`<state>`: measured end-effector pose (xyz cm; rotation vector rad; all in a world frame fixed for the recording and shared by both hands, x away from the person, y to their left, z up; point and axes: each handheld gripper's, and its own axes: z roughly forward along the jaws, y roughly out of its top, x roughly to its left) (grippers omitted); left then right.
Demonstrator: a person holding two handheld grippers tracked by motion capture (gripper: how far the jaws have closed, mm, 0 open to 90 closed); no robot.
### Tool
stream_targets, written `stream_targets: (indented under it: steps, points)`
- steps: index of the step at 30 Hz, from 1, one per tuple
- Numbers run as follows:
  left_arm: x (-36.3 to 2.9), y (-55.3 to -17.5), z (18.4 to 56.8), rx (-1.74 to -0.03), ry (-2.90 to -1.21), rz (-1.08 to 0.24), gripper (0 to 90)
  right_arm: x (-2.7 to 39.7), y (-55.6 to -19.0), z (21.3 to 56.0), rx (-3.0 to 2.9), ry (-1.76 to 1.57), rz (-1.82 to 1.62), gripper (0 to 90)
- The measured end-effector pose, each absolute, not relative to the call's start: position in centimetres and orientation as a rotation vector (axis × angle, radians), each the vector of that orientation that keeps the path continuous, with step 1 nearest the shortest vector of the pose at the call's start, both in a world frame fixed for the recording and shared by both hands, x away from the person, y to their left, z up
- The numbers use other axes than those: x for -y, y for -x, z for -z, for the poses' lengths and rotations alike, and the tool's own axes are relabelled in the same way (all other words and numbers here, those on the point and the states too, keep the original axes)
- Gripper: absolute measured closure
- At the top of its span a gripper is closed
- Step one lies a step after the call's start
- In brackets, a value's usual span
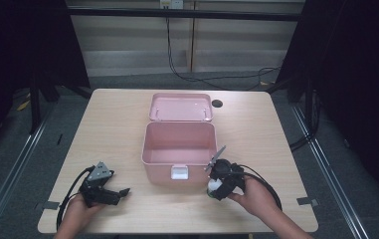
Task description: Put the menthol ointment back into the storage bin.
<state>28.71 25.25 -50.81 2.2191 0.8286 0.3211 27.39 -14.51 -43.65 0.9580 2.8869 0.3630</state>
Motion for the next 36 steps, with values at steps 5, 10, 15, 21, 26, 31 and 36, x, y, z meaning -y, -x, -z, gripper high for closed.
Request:
stream_targets:
  steps: [5,10,15,21,26,31,36]
  points:
    - [-25.3,-28.7,50.8,-0.825,-2.222,-0.324,10.1,14.0,-27.9,43.6,-2.908,-0.989,-0.331,41.0]
    - [-25.3,-28.7,50.8,-0.826,-2.222,-0.323,10.1,13.6,-28.1,43.5,-2.913,-0.995,-0.316,42.9]
    - [-25.3,-28.7,50.8,-0.825,-2.221,-0.323,10.1,13.3,-28.0,43.4,-2.904,-0.985,-0.301,49.8]
    - [-25.3,-28.7,50.8,-0.825,-2.221,-0.323,10.1,13.2,-28.2,43.3,-2.912,-0.997,-0.272,50.3]
    - [-25.3,-28.7,50.8,-0.825,-2.221,-0.323,10.1,13.1,-28.1,43.2,-2.909,-0.996,-0.251,50.8]
    - [-25.3,-28.7,50.8,-0.825,-2.221,-0.323,10.1,13.0,-27.9,42.7,-2.929,-0.99,-0.228,50.9]
    - [-25.3,-28.7,50.8,-0.825,-2.221,-0.323,10.1,13.4,-27.9,41.4,-2.945,-0.973,-0.21,51.0]
